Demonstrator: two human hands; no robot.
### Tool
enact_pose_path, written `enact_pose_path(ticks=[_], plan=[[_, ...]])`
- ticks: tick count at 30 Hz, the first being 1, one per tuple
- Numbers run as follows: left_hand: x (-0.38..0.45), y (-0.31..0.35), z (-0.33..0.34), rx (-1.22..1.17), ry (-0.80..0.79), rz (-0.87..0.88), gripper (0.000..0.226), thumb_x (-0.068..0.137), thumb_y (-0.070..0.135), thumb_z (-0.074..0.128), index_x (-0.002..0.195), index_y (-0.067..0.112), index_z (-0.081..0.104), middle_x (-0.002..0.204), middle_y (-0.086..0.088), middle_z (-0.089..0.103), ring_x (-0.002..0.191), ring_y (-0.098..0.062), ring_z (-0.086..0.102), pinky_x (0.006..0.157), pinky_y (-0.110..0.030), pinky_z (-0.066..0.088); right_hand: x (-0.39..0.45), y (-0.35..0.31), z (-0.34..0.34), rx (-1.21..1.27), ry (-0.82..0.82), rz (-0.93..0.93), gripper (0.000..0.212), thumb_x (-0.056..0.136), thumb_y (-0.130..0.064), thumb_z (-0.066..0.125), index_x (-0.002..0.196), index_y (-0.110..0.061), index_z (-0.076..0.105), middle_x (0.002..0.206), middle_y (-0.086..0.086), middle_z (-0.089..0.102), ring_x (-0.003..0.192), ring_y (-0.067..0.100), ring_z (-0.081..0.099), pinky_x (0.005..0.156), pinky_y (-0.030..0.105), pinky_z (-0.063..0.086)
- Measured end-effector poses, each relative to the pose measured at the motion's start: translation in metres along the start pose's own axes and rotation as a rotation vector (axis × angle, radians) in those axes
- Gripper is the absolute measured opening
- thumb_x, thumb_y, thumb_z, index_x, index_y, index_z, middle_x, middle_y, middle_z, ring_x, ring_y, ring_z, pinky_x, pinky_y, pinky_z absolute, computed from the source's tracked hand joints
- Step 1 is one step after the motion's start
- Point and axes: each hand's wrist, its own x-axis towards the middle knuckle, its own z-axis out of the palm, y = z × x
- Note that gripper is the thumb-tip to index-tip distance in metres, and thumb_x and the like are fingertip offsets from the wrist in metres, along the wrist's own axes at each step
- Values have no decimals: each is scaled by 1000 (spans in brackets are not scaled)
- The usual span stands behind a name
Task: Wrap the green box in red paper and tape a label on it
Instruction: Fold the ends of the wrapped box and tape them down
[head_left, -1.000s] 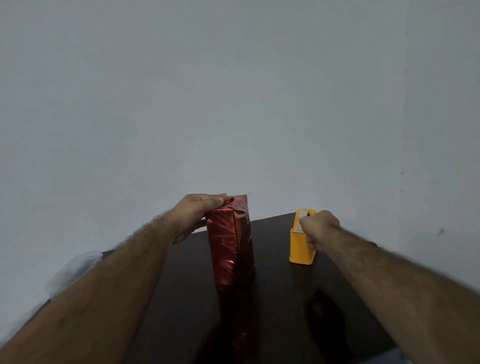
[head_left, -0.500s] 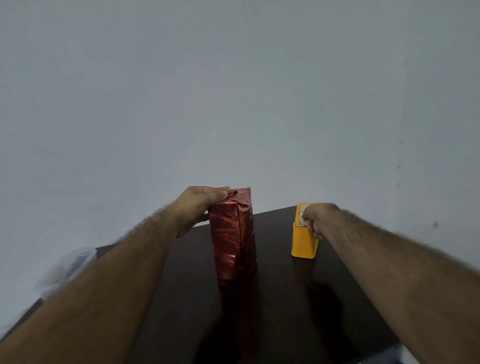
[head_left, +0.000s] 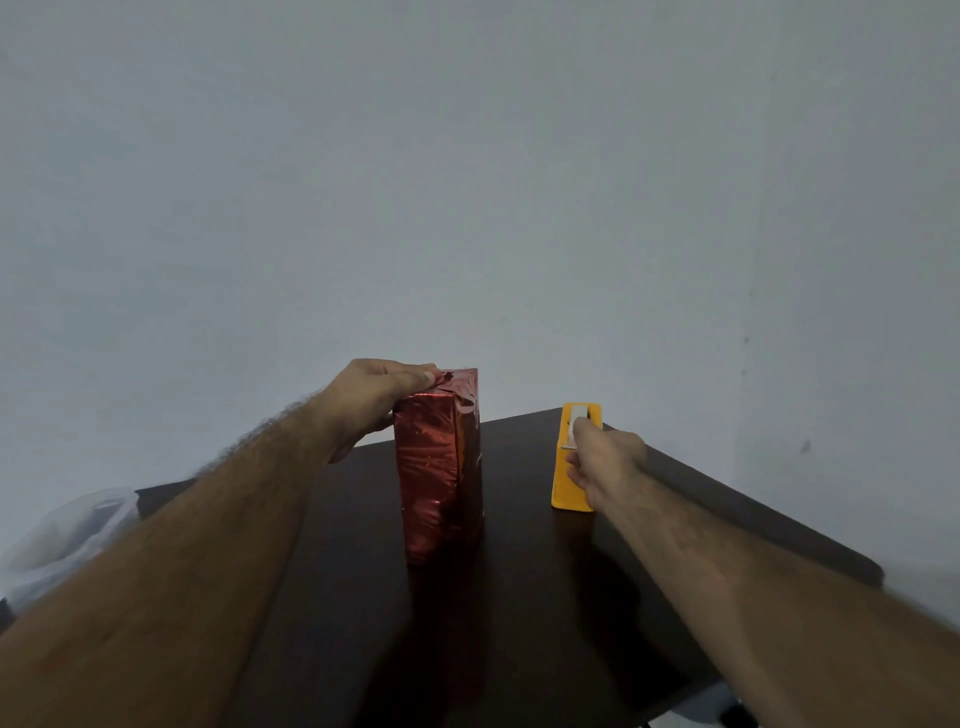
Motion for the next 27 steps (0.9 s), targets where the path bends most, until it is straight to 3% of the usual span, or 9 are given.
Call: enact_pose_path(ticks=[7,12,17,21,27], plan=[[0,0,0,9,9,4,22,99,27,71,112,13,82,130,17,73,122,-15,67,115,-47,46,-2,24,-9,-6,3,-60,21,93,-12,70,74,-12,63,75,7,66,75,20,68,83,43,65],[-1,3,3,6,11,7,22,100,24,71,113,9,81,130,14,73,121,-15,68,112,-43,47,-2,39,-12,-4,-19,-62,13,88,-11,68,77,-3,67,71,10,59,66,19,58,68,38,53],[0,2,3,-10,12,0,23,100,25,71,115,12,81,130,16,73,122,-12,67,109,-39,47,-2,42,-11,16,-23,-62,8,87,-13,67,81,-7,67,67,7,55,65,19,53,67,39,49],[0,2,3,-4,16,-5,23,99,27,72,116,14,81,128,16,74,120,-11,68,115,-44,46,0,50,-10,1,-11,-86,16,91,-16,73,81,-4,69,67,5,54,65,19,53,64,36,48],[0,2,1,26,15,-14,24,99,29,72,117,15,81,131,16,72,123,-13,66,119,-50,42,4,61,-11,-70,-18,-132,35,95,-15,74,62,-12,61,64,5,51,60,17,51,56,28,43]])
